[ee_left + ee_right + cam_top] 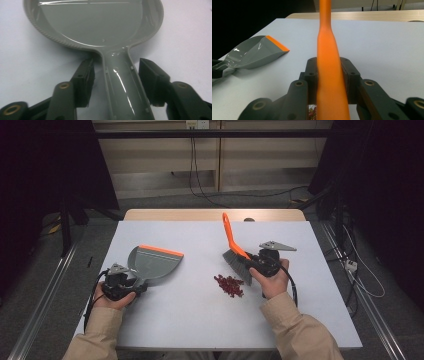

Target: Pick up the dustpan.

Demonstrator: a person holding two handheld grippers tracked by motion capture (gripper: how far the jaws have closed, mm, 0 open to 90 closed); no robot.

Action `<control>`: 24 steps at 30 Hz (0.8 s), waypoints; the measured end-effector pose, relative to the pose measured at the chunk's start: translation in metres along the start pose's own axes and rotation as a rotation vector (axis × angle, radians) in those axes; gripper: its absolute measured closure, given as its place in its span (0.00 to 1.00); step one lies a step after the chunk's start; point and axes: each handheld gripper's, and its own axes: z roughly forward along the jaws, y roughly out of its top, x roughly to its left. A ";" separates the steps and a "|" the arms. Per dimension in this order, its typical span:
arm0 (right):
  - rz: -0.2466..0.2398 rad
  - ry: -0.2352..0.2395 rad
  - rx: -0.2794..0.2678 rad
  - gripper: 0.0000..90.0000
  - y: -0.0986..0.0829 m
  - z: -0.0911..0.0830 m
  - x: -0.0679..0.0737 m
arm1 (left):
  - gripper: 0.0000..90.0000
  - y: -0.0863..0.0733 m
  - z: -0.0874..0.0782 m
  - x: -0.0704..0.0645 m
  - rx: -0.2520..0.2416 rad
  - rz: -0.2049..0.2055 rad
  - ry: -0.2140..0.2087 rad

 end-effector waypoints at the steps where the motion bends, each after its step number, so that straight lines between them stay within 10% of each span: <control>1: -0.003 -0.001 0.000 0.79 0.000 -0.001 0.000 | 0.56 0.001 0.001 -0.001 0.003 0.002 -0.003; 14: -0.010 -0.011 0.009 0.79 0.000 -0.002 -0.002 | 0.69 0.008 0.012 0.006 0.084 0.022 0.008; 24: -0.008 -0.022 -0.009 0.79 0.001 -0.006 -0.008 | 0.70 0.011 -0.002 0.003 0.035 0.055 -0.052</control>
